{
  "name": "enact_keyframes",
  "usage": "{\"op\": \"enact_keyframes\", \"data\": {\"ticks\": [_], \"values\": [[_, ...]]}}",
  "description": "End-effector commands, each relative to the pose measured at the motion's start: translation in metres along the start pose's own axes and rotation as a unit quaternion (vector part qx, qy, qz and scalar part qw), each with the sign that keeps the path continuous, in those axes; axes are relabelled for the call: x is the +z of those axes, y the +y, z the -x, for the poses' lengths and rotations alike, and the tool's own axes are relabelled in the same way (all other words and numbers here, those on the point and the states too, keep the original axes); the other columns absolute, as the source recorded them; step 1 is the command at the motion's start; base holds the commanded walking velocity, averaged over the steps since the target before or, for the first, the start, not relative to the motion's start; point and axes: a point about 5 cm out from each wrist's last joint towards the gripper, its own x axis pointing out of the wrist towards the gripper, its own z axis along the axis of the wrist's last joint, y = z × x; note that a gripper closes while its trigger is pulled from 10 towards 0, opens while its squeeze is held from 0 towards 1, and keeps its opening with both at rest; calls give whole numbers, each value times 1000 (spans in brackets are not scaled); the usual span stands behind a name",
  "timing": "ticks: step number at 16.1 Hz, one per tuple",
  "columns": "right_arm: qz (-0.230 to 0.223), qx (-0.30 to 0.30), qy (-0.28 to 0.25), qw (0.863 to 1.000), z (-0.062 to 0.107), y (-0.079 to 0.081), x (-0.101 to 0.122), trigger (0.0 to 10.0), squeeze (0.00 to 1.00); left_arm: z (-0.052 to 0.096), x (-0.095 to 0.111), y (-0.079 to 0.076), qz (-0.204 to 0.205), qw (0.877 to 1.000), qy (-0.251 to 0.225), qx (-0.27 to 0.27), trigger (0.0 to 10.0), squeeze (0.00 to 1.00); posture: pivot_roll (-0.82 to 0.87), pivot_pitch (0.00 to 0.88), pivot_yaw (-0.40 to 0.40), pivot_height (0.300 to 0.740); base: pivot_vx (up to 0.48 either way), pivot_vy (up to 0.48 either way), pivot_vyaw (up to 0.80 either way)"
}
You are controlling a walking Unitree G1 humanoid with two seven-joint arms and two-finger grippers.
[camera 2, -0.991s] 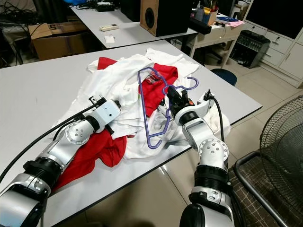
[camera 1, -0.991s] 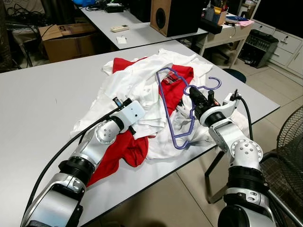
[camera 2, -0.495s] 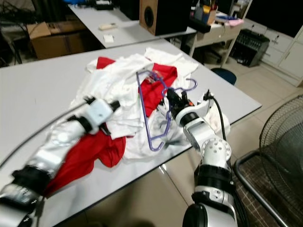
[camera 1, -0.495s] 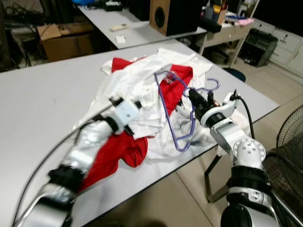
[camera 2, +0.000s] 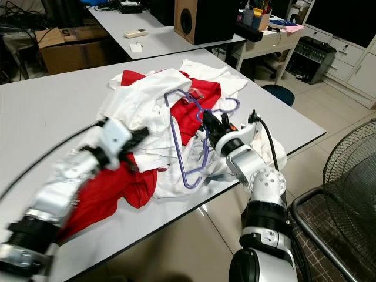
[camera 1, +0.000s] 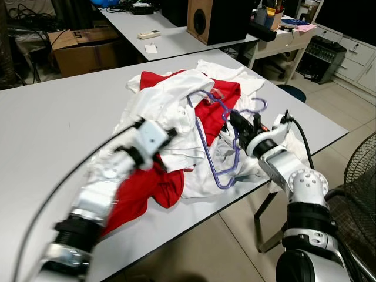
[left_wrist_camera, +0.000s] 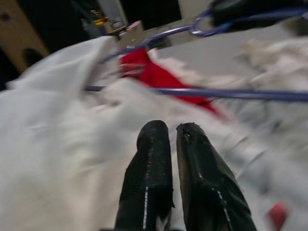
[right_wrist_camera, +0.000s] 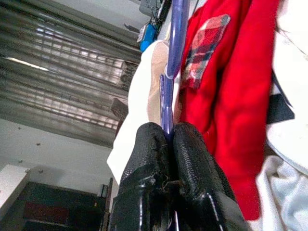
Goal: Hang hanger
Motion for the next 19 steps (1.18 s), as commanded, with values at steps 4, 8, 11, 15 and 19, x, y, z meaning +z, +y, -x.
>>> {"op": "enact_keyframes", "data": {"ticks": [4, 8, 11, 15, 19], "values": [[11, 3, 0, 1000, 2, 1, 5, 10000, 0, -10, -10, 1, 29, 999, 35, 11, 10000, 1000, -5, 0, -36, 740, 0, 0, 0], [11, 2, -2, 1000, 2, 1, 5, 10000, 0, -17, -19, 8, 11, 997, 59, 56, 10000, 1000, -7, 0, -34, 740, 0, 0, 0], [10, 3, -3, 1000, 2, 2, 5, 10000, 0, -23, -20, 7, 29, 996, 53, 59, 10000, 0, -6, 0, -34, 740, 0, 0, 0], [10, 3, -4, 1000, 2, 2, 5, 10000, 0, -28, -27, 10, 27, 994, 69, 86, 10000, 0, -9, 0, -33, 740, 0, 0, 0], [11, 3, -5, 1000, 2, 2, 6, 10000, 0, -29, -28, 14, 34, 992, 70, 102, 0, 0, -10, 0, -34, 740, 0, 0, 0]]}}
